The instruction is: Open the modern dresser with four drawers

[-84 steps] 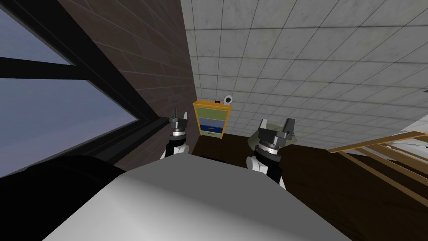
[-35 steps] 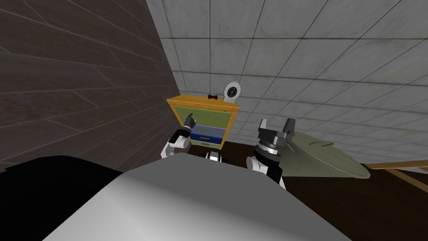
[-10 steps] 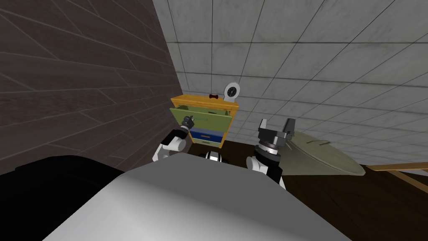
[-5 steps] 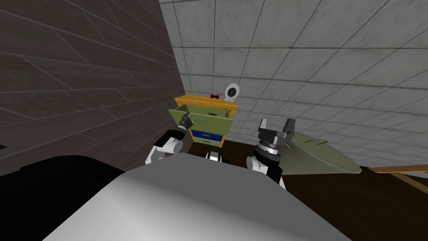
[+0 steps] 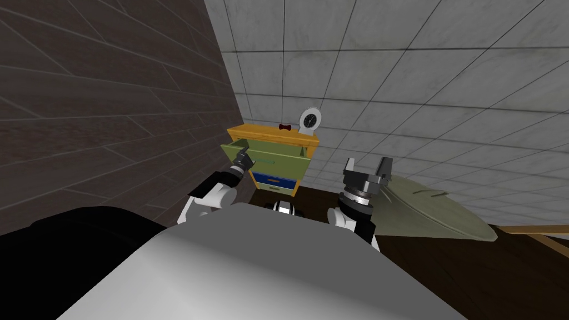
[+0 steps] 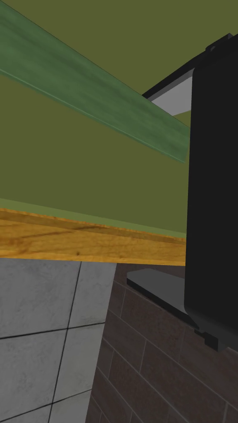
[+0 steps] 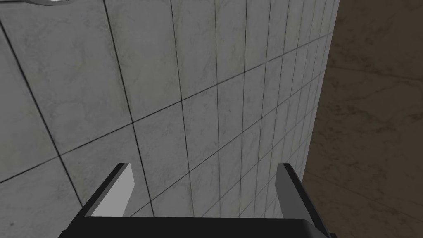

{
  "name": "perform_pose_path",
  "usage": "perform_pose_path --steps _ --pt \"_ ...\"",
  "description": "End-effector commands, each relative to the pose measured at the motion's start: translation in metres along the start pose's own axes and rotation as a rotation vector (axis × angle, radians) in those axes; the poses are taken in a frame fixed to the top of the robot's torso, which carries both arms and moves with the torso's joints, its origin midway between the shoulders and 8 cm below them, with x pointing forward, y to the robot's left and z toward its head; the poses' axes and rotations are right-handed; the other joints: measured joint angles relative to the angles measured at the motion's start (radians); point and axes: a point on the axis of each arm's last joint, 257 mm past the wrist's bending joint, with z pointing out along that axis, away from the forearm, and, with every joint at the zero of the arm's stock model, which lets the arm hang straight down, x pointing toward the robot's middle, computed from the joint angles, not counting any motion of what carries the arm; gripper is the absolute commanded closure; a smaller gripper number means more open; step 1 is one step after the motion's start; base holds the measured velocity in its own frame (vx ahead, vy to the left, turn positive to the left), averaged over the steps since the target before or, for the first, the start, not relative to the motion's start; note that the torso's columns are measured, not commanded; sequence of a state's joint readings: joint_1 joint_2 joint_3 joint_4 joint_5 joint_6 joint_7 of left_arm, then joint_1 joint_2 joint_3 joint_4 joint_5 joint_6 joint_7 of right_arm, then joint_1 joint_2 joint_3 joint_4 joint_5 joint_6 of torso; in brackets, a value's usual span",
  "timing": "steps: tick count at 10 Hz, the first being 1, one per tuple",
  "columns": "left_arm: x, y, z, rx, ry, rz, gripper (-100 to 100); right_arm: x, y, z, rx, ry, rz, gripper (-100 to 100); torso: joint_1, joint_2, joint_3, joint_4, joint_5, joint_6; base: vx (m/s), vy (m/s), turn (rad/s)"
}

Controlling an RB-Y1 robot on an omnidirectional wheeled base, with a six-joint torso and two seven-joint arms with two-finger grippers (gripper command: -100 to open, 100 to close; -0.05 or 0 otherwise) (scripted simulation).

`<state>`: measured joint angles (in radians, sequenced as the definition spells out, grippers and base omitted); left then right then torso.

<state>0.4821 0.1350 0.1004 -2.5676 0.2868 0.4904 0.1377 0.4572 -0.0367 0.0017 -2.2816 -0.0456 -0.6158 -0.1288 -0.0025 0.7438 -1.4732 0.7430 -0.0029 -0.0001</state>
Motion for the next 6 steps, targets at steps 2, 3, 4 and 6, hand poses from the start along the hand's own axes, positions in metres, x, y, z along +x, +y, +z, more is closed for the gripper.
perform_pose_path --steps 2,3,4,6 --pt "0.000 -0.003 -0.006 -0.015 0.002 0.000 -100 0.000 0.000 0.000 0.000 0.000 0.000 0 -0.001 0.002 0.001 0.002 -0.002 -0.001 0.021 -0.006 0.001" --pt "-0.001 -0.001 -0.006 -0.020 0.000 -0.001 0 0.000 0.000 0.000 0.000 0.000 0.000 0 0.000 0.001 0.001 0.000 0.000 0.000 0.005 0.000 0.000" --pt "-0.002 0.001 -0.006 -0.026 -0.002 0.000 0 0.000 0.000 0.000 0.000 0.000 0.000 0 0.000 -0.001 0.000 -0.001 0.001 0.000 0.000 0.000 0.000" --pt "-0.003 0.003 -0.006 -0.033 -0.004 0.000 0 0.000 0.000 0.000 0.000 0.000 0.000 0 0.001 -0.004 -0.002 -0.003 0.002 0.000 0.000 0.000 0.000"
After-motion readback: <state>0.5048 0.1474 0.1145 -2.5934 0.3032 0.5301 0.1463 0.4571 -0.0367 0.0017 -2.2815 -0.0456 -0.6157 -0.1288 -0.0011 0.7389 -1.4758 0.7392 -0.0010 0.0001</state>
